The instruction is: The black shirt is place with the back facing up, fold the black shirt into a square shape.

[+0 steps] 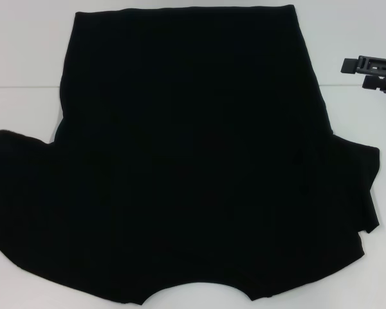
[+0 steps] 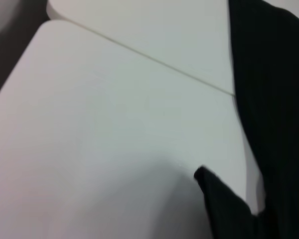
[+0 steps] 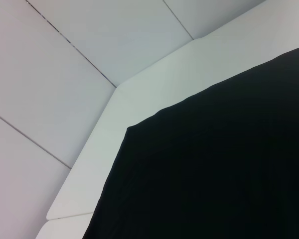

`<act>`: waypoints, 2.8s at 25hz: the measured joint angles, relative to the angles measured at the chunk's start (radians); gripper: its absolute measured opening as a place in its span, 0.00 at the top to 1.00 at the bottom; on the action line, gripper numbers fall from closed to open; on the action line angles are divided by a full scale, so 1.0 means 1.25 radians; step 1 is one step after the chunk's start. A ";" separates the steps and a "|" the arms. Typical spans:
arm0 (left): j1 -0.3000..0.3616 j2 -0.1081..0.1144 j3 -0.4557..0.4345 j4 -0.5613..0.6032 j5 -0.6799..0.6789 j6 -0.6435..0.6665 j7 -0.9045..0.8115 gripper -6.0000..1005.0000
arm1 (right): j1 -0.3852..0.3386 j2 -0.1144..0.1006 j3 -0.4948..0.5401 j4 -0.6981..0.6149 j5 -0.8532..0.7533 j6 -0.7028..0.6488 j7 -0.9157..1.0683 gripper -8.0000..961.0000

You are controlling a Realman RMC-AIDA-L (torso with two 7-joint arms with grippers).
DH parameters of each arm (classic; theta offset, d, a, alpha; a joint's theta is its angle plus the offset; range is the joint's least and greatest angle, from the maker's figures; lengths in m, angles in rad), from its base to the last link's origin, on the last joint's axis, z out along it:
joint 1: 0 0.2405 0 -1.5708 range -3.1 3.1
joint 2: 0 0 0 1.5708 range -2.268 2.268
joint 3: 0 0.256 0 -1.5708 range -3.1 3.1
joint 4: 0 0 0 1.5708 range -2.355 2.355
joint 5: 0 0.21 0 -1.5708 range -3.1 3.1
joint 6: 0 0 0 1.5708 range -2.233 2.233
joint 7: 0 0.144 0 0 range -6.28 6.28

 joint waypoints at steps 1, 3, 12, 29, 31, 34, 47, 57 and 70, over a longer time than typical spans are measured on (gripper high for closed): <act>-0.001 0.000 0.003 0.006 0.000 0.000 -0.007 0.97 | 0.000 0.000 0.000 0.000 0.000 0.000 0.000 0.03; -0.005 0.000 0.008 0.020 0.000 0.003 -0.017 0.97 | -0.001 0.000 0.000 0.000 0.000 0.000 0.000 0.03; -0.028 -0.003 0.045 0.025 -0.017 0.122 -0.052 0.97 | -0.002 0.000 0.000 0.004 -0.003 0.001 0.000 0.04; -0.091 -0.043 0.239 -0.056 -0.121 0.160 -0.114 0.93 | -0.005 -0.001 -0.005 0.007 -0.004 0.005 -0.008 0.06; -0.084 -0.033 0.240 -0.059 -0.120 0.146 -0.128 0.91 | -0.006 -0.005 -0.007 0.009 -0.006 0.004 -0.008 0.06; -0.056 -0.031 0.178 -0.008 -0.154 0.175 -0.085 0.88 | -0.007 -0.006 -0.008 0.004 -0.019 -0.001 -0.008 0.06; 0.040 -0.036 0.005 -0.056 -0.394 0.377 0.326 0.47 | -0.036 -0.031 0.000 -0.047 -0.239 -0.140 0.092 0.07; 0.027 -0.039 0.011 -0.084 -0.397 0.347 0.326 0.31 | -0.073 -0.035 0.001 -0.062 -0.339 -0.203 0.166 0.27; 0.021 -0.042 0.011 -0.098 -0.398 0.340 0.326 0.31 | -0.036 -0.013 -0.037 0.045 -0.361 -0.083 0.165 0.50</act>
